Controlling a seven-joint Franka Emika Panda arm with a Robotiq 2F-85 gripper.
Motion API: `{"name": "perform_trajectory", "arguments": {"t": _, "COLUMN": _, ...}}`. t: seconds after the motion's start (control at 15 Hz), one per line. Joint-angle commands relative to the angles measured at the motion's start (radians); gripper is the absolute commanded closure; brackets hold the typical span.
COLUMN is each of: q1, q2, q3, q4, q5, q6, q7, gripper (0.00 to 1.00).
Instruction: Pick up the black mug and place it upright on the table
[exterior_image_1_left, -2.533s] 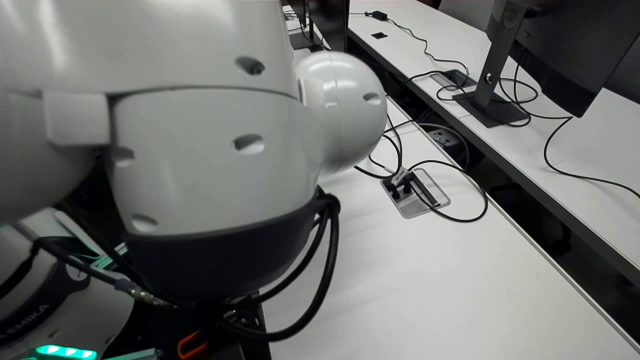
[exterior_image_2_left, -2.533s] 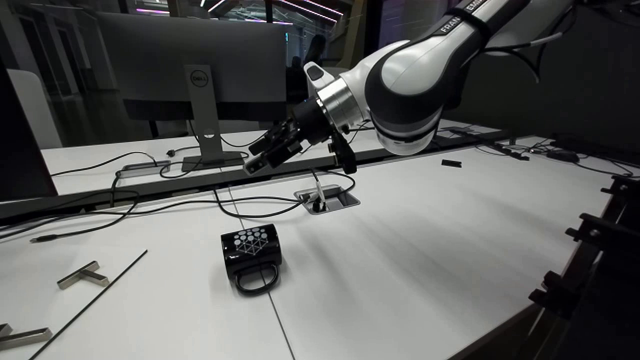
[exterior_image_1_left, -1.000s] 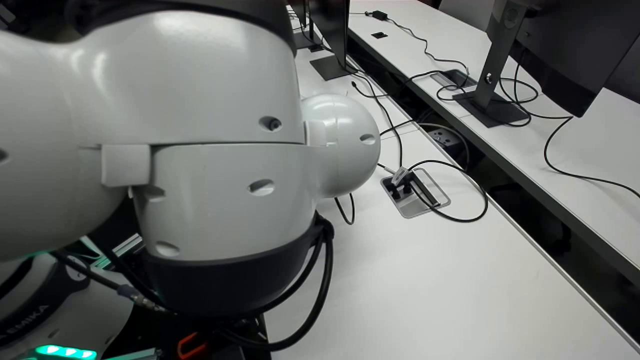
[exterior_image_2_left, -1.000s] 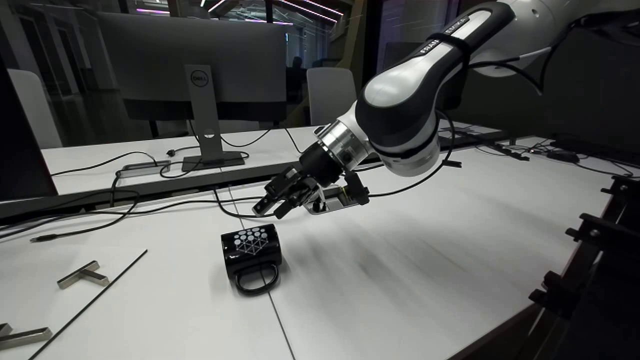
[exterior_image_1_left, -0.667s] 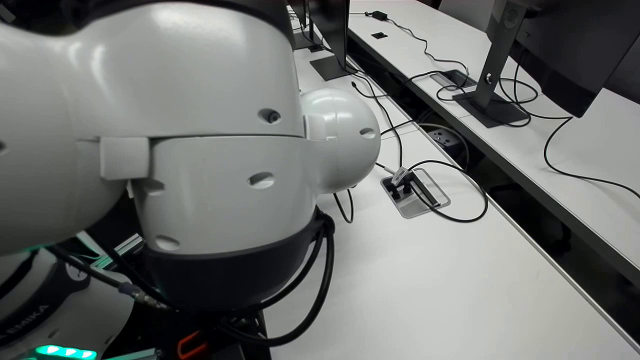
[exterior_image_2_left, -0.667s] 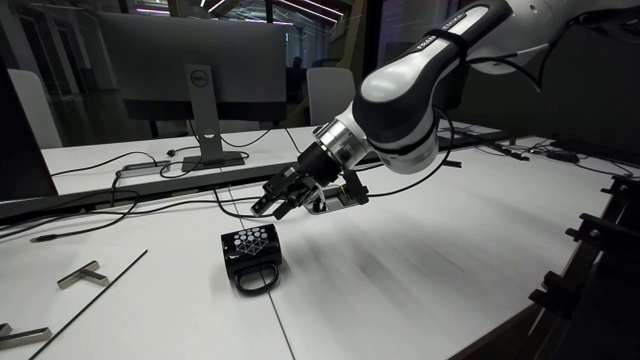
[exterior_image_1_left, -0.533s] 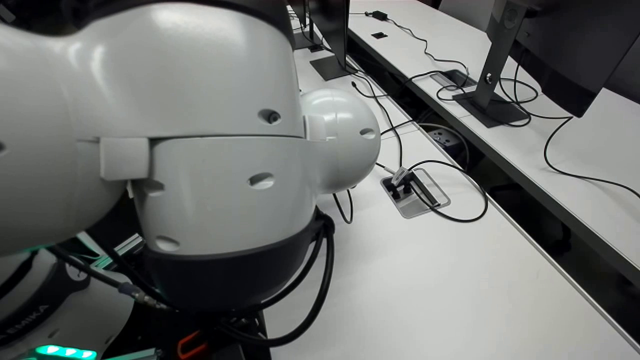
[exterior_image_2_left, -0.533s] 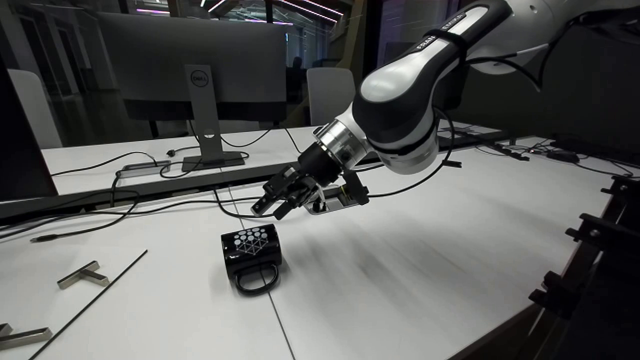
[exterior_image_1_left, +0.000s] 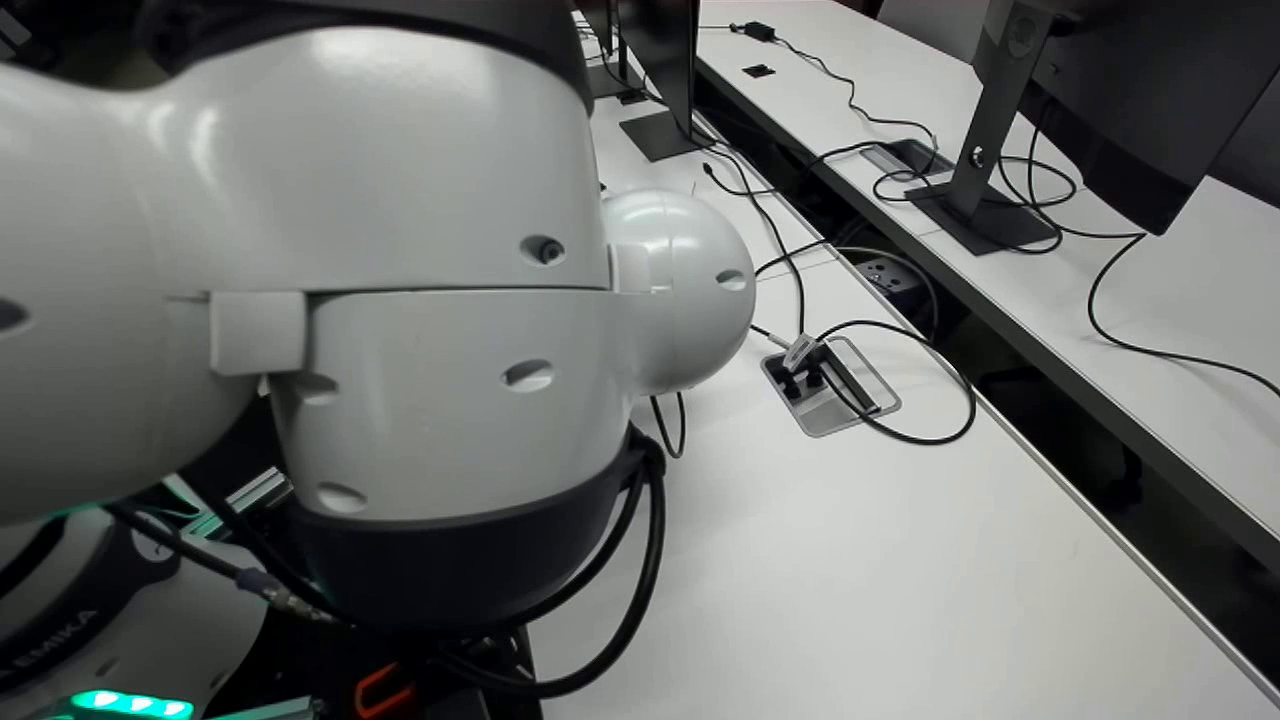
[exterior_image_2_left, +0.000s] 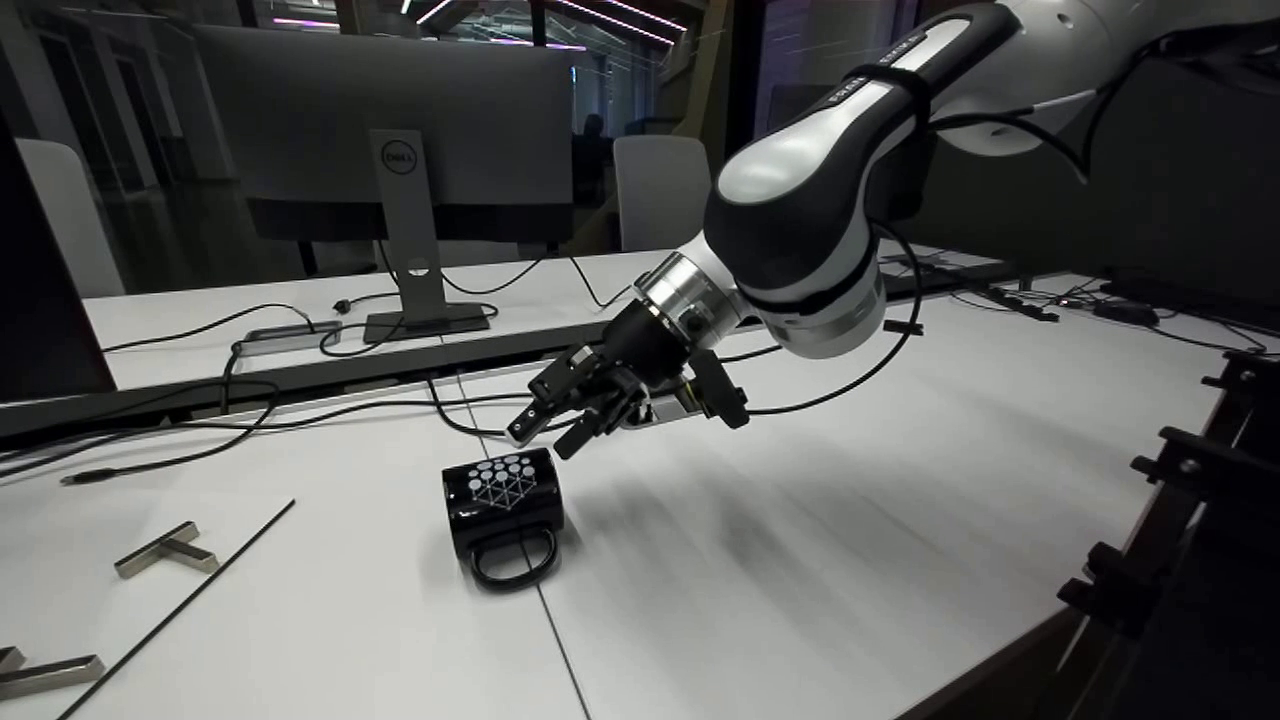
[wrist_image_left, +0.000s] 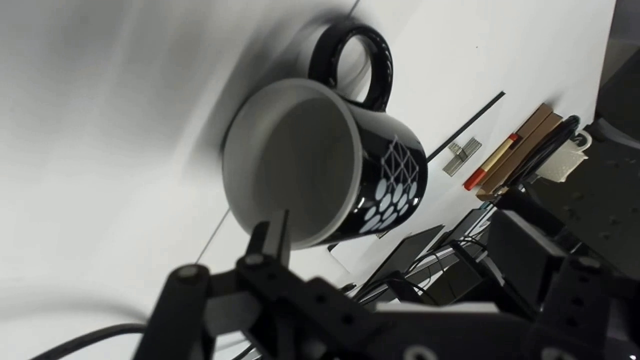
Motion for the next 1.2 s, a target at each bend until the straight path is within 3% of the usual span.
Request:
{"name": "perform_trajectory", "arguments": {"t": 0.0, "q1": 0.001, "q2": -0.001, "q3": -0.005, "q4": -0.015, "q5": 0.050, "q6": 0.000, "q7": 0.023, "gripper": 0.00}}
{"name": "perform_trajectory", "arguments": {"t": 0.4, "q1": -0.039, "q2": 0.000, "q3": 0.039, "q4": -0.055, "q5": 0.035, "q6": -0.013, "q7": -0.006, "gripper": 0.00}}
{"name": "perform_trajectory", "arguments": {"t": 0.8, "q1": -0.090, "q2": -0.001, "q3": 0.133, "q4": -0.100, "q5": 0.185, "q6": -0.069, "q7": -0.181, "gripper": 0.00}}
{"name": "perform_trajectory", "arguments": {"t": 1.13, "q1": -0.086, "q2": -0.002, "q3": 0.118, "q4": -0.077, "q5": 0.304, "q6": -0.047, "q7": -0.258, "gripper": 0.00}}
